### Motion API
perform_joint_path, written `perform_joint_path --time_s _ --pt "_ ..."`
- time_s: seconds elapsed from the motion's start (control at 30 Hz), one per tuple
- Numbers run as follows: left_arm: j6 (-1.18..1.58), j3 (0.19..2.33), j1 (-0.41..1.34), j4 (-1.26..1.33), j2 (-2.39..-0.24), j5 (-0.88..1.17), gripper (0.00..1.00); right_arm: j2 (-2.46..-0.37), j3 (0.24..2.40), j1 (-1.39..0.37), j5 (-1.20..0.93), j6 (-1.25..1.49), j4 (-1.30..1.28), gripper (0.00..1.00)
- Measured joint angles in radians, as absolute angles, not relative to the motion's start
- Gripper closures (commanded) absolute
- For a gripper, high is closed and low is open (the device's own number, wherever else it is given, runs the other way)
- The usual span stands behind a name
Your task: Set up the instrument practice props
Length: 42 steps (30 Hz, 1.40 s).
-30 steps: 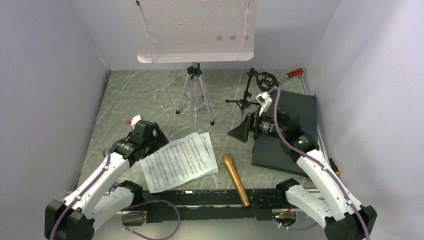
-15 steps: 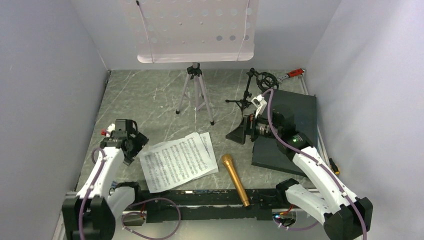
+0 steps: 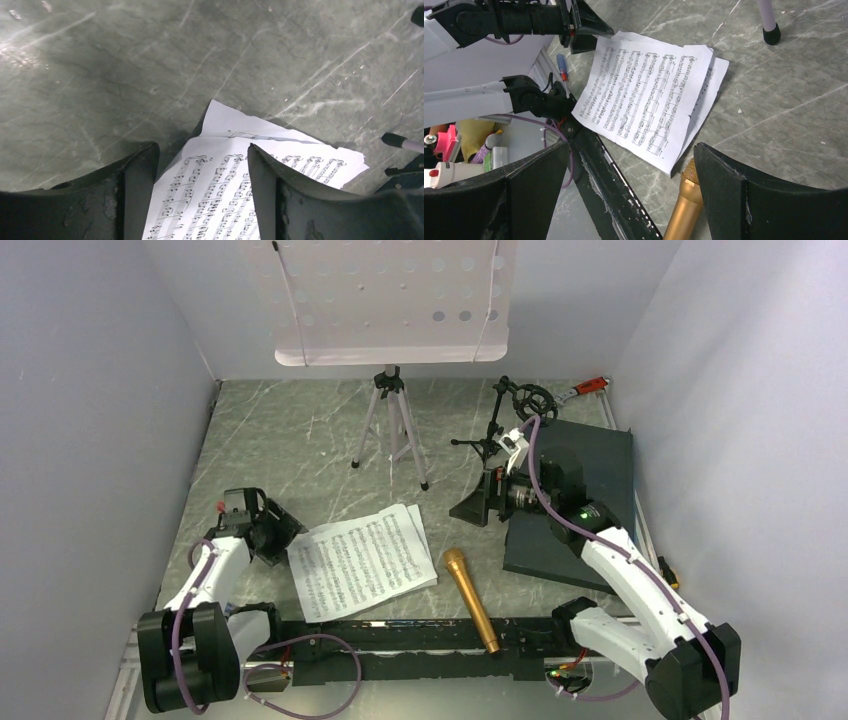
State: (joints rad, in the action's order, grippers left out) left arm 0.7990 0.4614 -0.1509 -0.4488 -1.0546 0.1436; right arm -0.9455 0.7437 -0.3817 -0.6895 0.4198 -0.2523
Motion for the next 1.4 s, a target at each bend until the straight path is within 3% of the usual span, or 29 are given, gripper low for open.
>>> perform_joint_path --time_s 0.07,0.3,0.63,1.03,1.4 --pt "0.787 0.446 -0.152 -0.424 -1.05 0.169 0.43 -0.951 0.744 -0.382 -0.69 0.419 -0.25 0.0" --pt "0.764 0.435 -0.152 -0.437 -0.987 0.188 0.96 -0.957 0.744 -0.382 -0.689 0.419 -0.25 0.0" --pt "0.737 0.46 -0.152 -0.456 -0.853 0.336 0.97 -0.957 0.747 -0.383 -0.698 0.387 -0.25 0.0" --pt "0.643 0.812 -0.126 -0.484 -0.905 0.803 0.97 -0.937 0.802 -0.383 -0.79 0.333 -0.195 0.0" --pt "0.534 1.074 0.301 -0.572 -0.965 0.867 0.97 -0.961 0.856 -0.466 -0.828 0.398 -0.028 0.0"
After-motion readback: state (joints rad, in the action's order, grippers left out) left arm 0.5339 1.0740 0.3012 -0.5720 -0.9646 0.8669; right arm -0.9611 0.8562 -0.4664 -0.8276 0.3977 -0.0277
